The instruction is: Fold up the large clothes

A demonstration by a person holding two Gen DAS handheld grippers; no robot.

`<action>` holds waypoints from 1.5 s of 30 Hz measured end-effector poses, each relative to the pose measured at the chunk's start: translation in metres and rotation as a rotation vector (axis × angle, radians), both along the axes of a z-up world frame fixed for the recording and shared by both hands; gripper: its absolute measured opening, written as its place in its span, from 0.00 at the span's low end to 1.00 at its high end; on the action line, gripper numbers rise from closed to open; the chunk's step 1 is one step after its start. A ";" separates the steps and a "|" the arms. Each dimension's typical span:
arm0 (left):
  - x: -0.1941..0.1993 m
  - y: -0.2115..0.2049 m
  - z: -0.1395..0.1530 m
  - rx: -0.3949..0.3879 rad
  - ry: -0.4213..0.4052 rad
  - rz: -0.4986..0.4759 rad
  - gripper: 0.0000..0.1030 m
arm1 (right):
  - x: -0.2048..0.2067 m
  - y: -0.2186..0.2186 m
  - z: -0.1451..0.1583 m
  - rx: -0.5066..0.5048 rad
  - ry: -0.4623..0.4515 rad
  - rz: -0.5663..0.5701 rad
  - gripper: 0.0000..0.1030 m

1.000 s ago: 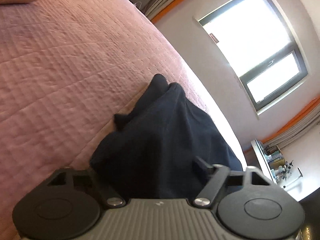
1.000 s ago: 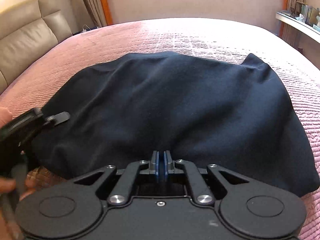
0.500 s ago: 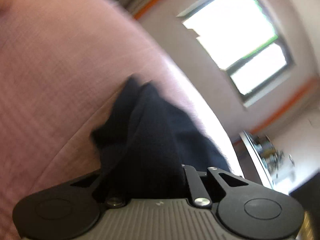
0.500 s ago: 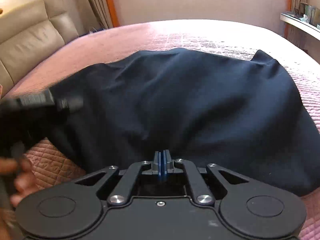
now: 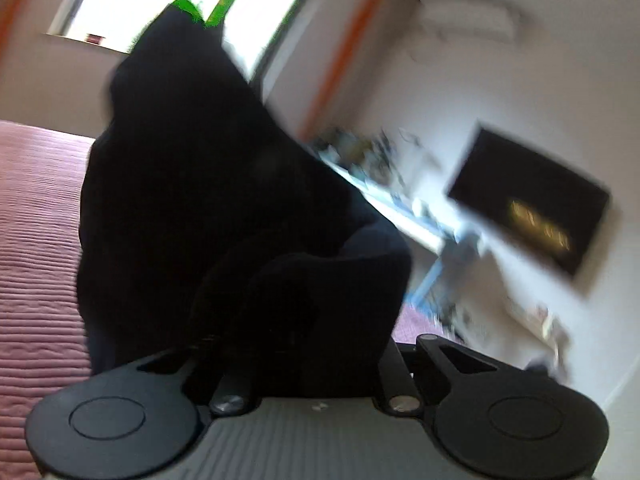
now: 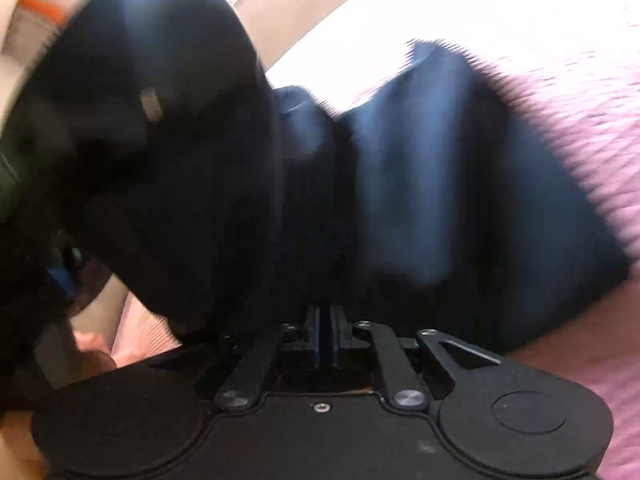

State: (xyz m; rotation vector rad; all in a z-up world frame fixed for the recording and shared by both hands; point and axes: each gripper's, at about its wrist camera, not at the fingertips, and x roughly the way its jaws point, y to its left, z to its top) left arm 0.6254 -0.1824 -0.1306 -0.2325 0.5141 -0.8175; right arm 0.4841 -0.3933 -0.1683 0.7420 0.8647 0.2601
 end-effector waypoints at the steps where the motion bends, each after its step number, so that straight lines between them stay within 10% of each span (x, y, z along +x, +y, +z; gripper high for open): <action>1: 0.003 -0.017 -0.006 0.048 0.027 -0.007 0.13 | -0.004 -0.017 0.001 -0.019 0.008 -0.028 0.11; 7: 0.011 -0.088 -0.071 0.412 0.078 0.064 0.14 | -0.005 -0.111 0.002 -0.197 0.047 -0.173 0.13; 9: -0.006 -0.113 -0.073 0.503 -0.005 -0.016 0.38 | 0.006 -0.130 0.007 -0.246 0.029 -0.181 0.13; 12: -0.021 -0.127 -0.070 0.522 -0.013 -0.098 0.49 | 0.036 -0.141 0.025 -0.357 -0.048 -0.145 0.13; 18: -0.047 -0.107 -0.057 0.391 0.097 -0.210 0.34 | 0.110 -0.109 0.073 -0.452 -0.255 0.057 0.14; 21: -0.051 -0.058 -0.029 0.250 0.084 -0.129 0.44 | 0.143 -0.076 0.083 -0.446 -0.305 0.184 0.14; 25: -0.018 -0.017 -0.018 0.222 0.063 0.090 0.57 | 0.187 -0.032 0.058 -0.526 -0.201 0.258 0.14; 30: 0.000 0.020 -0.053 0.089 0.229 0.044 0.24 | 0.258 -0.013 0.010 -0.567 -0.065 0.228 0.11; 34: -0.005 0.034 -0.061 0.042 0.261 0.065 0.18 | 0.298 -0.003 -0.020 -0.556 0.002 0.272 0.00; 39: 0.011 0.020 -0.062 0.083 0.259 0.029 0.17 | 0.278 -0.025 0.008 -0.548 -0.059 0.219 0.06; 45: 0.048 0.024 -0.034 0.010 0.177 0.069 0.24 | 0.147 -0.056 0.098 -0.524 -0.313 0.196 0.09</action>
